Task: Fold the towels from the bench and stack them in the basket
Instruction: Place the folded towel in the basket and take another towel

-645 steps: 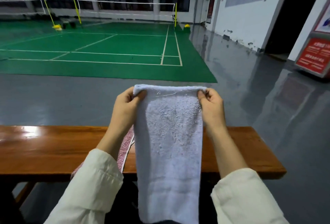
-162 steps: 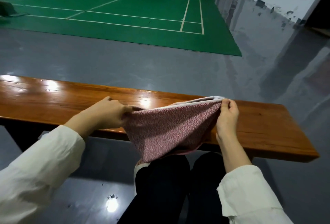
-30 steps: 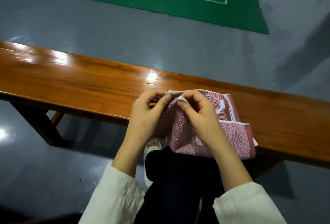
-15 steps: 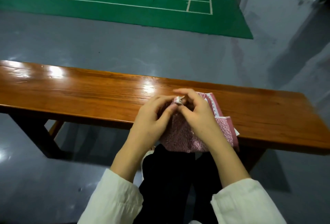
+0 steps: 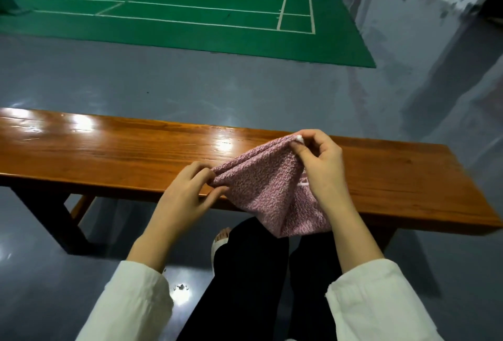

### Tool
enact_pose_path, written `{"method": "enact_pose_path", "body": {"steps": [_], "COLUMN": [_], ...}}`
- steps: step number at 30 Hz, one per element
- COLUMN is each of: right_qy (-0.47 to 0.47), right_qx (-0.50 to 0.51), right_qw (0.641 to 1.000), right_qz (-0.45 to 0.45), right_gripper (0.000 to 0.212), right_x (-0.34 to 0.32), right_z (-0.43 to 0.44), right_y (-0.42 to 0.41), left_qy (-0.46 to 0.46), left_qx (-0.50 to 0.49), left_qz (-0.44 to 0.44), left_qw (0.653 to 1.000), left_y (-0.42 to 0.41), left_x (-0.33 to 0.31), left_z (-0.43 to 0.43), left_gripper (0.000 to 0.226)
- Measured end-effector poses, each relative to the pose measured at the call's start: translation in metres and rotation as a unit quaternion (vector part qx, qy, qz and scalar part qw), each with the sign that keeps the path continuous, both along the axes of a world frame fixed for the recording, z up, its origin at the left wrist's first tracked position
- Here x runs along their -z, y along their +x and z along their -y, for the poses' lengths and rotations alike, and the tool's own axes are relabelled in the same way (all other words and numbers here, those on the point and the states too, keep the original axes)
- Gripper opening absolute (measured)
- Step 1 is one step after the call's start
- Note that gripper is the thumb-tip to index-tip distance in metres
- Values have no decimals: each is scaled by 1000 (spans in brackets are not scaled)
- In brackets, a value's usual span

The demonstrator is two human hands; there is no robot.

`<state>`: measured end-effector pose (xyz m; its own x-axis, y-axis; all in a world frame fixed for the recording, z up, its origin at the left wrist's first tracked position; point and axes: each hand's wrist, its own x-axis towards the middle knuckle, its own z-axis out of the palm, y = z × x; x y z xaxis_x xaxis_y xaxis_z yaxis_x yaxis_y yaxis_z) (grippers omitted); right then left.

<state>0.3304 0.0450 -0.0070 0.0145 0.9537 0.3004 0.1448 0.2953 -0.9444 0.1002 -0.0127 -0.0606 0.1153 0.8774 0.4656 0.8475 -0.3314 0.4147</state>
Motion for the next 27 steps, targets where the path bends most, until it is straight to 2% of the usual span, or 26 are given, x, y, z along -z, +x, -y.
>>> {"method": "enact_pose_path", "body": {"steps": [4, 7, 11, 13, 15, 18, 19, 23, 27], "right_qy": [11, 42, 97, 118, 111, 106, 117, 154, 109], "right_qx": [23, 60, 102, 125, 132, 126, 136, 164, 150], "right_qw": [1000, 997, 990, 985, 984, 984, 981, 970, 981], "right_qz": [4, 1, -20, -24, -48, -69, -69, -92, -58], "right_gripper": [19, 13, 7, 6, 10, 15, 14, 16, 8], "right_x": [-11, -29, -64, -78, -89, -106, -112, -134, -127], "right_z": [-5, -10, -14, -15, -15, -9, -6, -5, -21], "right_y": [2, 9, 25, 31, 34, 34, 33, 37, 39], "left_qy": [-14, 18, 32, 55, 45, 19, 34, 100, 28], "left_qx": [14, -10, -7, 0, 33, 84, 91, 97, 65], "left_qz": [55, 66, 154, 160, 234, 398, 410, 349, 341], "left_qw": [998, 998, 987, 986, 971, 913, 907, 927, 937], "left_y": [2, 9, 27, 35, 46, 66, 71, 77, 71], "left_x": [-29, -64, -124, -145, -154, -167, -174, -198, -192], "left_z": [-10, -28, -45, -51, -49, -42, -39, -35, -45], "left_gripper": [37, 32, 36, 26, 8, 8, 12, 10, 8]}}
